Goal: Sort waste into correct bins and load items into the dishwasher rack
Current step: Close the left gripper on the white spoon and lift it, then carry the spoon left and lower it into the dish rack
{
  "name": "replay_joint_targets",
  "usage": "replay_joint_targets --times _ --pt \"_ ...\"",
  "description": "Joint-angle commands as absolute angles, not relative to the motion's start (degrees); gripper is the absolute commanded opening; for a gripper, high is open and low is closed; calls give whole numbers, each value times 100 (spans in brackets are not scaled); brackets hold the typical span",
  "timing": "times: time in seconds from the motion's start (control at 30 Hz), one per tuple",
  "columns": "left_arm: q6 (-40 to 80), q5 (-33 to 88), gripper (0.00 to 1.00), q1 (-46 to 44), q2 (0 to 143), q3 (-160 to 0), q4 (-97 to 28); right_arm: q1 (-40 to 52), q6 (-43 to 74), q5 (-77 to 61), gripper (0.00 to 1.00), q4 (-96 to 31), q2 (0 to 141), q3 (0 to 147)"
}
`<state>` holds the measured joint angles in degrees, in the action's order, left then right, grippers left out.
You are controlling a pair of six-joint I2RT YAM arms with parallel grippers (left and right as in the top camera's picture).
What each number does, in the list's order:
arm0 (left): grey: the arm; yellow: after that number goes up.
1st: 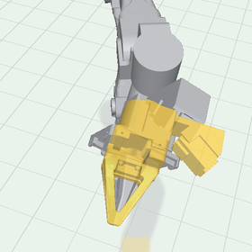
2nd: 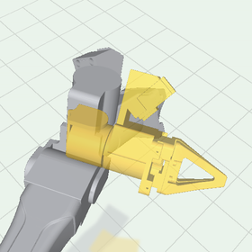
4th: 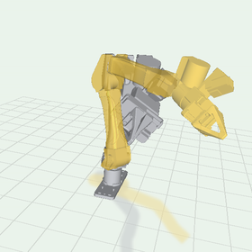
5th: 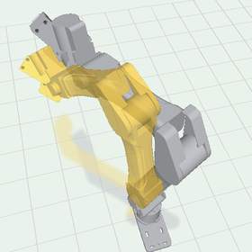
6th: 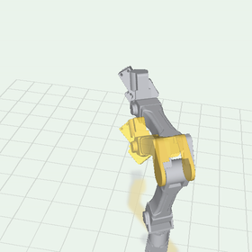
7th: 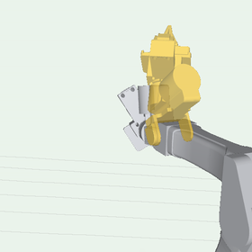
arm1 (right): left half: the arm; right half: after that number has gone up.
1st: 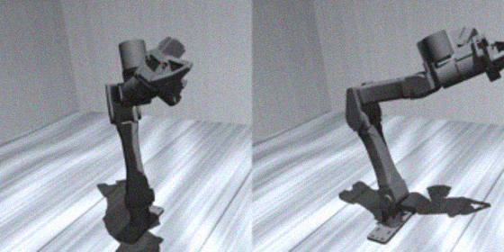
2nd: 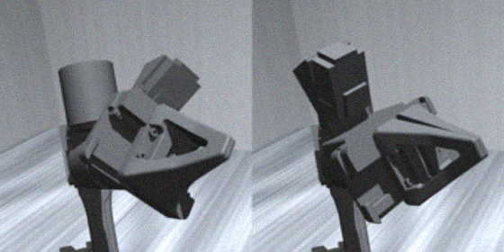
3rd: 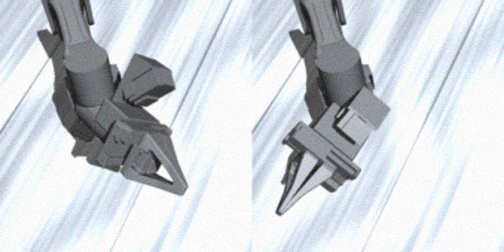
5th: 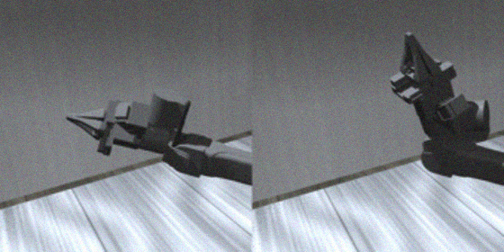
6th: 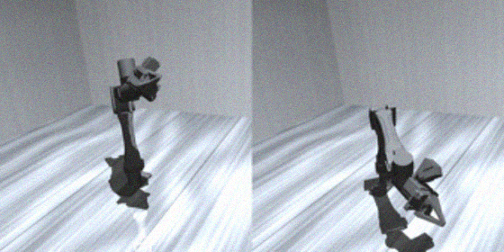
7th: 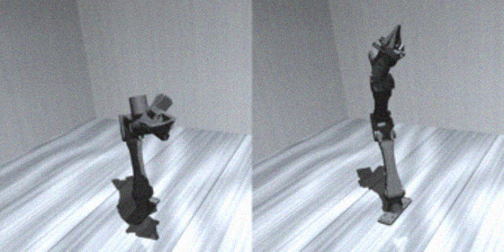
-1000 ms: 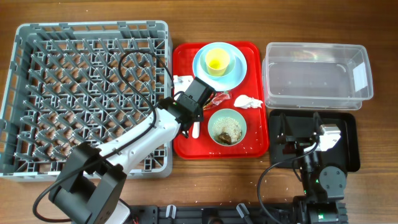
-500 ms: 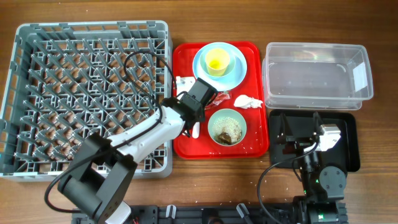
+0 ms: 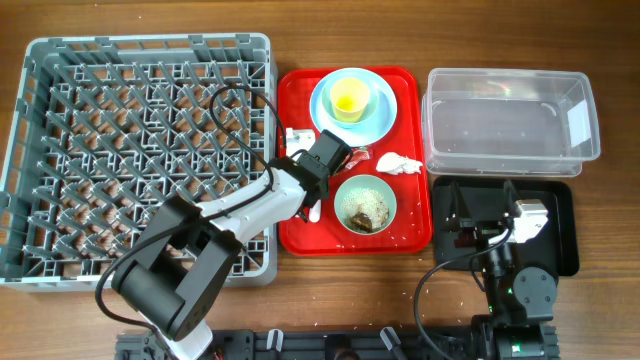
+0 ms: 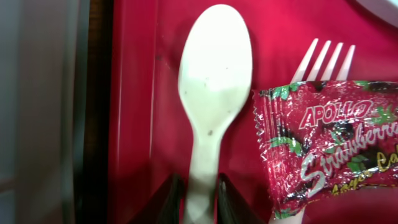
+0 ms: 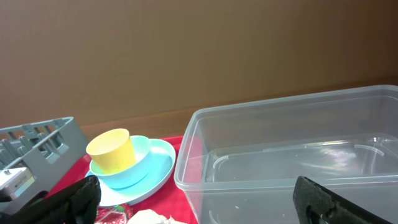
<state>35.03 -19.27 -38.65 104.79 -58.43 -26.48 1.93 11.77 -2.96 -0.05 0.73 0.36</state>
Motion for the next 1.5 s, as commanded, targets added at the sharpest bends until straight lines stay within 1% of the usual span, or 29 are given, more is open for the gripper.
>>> replay_joint_targets --times 0.0,0.37,0.43,0.5,0.57,0.6,0.8,0.87,0.9,0.93,1.0,1.1,1.17,1.23,1.33,1.43,1.47 --pt "3485 -1992 21 -3889 10556 -5806 -2624 169 1212 -305 100 10 45 30" --pt "3500 -1699 20 -3892 10818 -5806 -2519 169 1212 -305 100 10 45 30" --pt "3494 -1747 6 -3889 10847 -5808 -2523 169 1212 -305 100 10 45 30" --pt "3494 -2189 4 -3889 10678 -5854 -2523 169 1214 -305 100 10 45 30" --pt "3492 -3030 4 -3889 10228 -5948 -2526 169 1214 -305 100 10 45 30" --pt "3492 -3264 4 -3889 9931 -5979 -2523 169 1212 -305 100 10 45 30" --pt "3470 -3310 4 -3887 7708 -5990 -3083 169 1212 -305 100 10 45 30" --pt "3028 -3308 4 -3874 7284 -5990 -3218 169 1212 -305 100 10 45 30" --pt "2582 -3310 8 -3872 7166 -5990 -3332 169 1212 -305 100 10 45 30" --pt "2075 -3308 9 -3872 7164 -5990 -3472 169 1212 -305 100 10 45 30" --pt "1817 -3308 10 -3868 7417 -5990 -3765 169 1212 -305 100 10 45 30" --pt "1817 -3293 11 -3732 8047 -5990 -3999 169 1212 -305 100 10 45 30" --pt "1824 -3291 11 -3448 8646 -5990 -4034 169 1212 -305 100 10 45 30" --pt "1914 -3280 11 -3253 8912 -5990 -4036 169 1214 -305 100 10 45 30" --pt "1997 -2982 10 -3105 8956 -5990 -4029 169 1214 -305 100 10 45 30" --pt "1997 -2985 11 -3105 8886 -5990 -4018 169 1214 -305 100 10 45 30" --pt "2047 -2987 14 -3105 8792 -5990 -4029 169 1212 -305 100 10 45 30"
